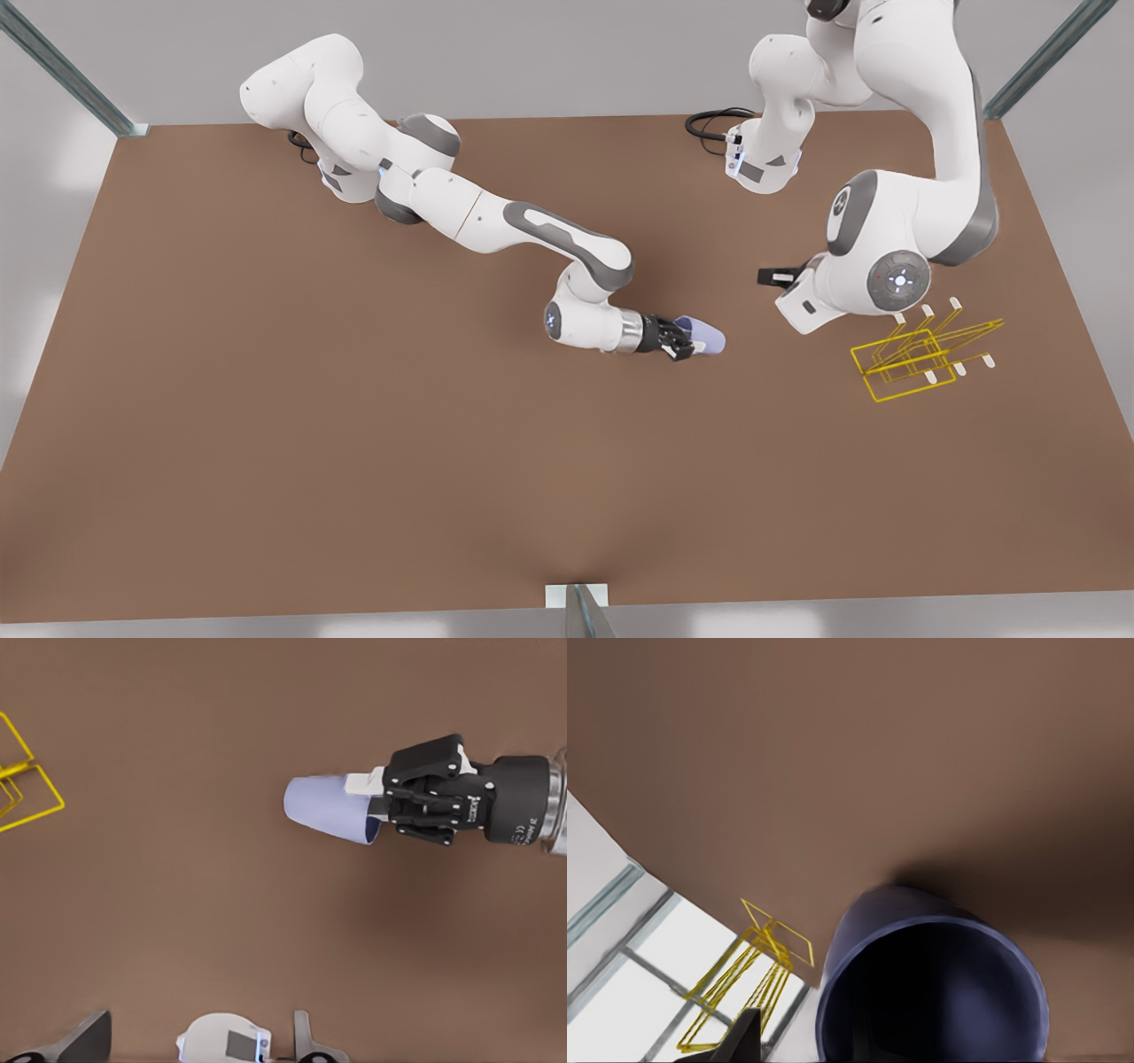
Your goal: Place the cup on the cup holder
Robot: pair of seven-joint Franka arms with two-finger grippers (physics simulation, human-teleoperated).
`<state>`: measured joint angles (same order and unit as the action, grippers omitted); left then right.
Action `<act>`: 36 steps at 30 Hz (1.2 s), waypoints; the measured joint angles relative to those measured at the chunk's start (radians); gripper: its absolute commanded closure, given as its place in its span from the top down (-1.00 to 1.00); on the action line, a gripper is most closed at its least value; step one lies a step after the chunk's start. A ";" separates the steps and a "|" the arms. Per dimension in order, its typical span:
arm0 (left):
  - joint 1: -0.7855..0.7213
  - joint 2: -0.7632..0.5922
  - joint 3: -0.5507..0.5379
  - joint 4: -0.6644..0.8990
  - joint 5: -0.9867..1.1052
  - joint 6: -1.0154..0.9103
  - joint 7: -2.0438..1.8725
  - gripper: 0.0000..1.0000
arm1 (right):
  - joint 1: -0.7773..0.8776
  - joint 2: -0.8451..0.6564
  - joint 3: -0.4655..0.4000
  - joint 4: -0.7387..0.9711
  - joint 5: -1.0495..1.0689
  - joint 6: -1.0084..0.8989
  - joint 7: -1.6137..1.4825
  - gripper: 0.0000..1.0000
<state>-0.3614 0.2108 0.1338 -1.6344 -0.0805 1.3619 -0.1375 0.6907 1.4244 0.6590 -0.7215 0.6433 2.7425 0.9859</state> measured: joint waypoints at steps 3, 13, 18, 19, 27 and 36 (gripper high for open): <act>-0.019 0.004 -0.001 -0.090 -0.001 0.067 -0.101 1.00 | -0.011 0.000 0.003 -0.011 -0.001 0.003 0.018 0.84; -0.047 0.014 -0.002 -0.392 -0.010 0.478 -0.689 1.00 | -0.258 -0.160 0.018 -0.261 -0.070 -0.065 0.055 0.90; -0.089 0.016 -0.004 -0.516 -0.069 0.739 -1.091 1.00 | -0.493 -0.631 -0.339 -0.446 -0.106 -0.442 0.029 1.00; -0.100 0.018 -0.005 -0.527 -0.089 0.788 -1.168 1.00 | -0.539 -0.748 -0.416 -0.479 -0.169 -0.549 -0.001 1.00; -0.137 0.042 -0.007 -0.626 -0.247 1.027 -1.636 1.00 | -0.714 -1.203 -0.604 -0.805 -0.597 -0.986 -0.337 1.00; -0.157 0.089 -0.008 -0.635 -0.246 1.035 -1.822 1.00 | -0.701 -1.204 -0.606 -0.797 -0.650 -1.088 -0.616 1.00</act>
<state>-0.5188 0.2999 0.1257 -2.2691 -0.3269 2.3968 -1.9591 -0.0103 0.2199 0.0528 -1.5183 -0.0065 1.6546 0.3701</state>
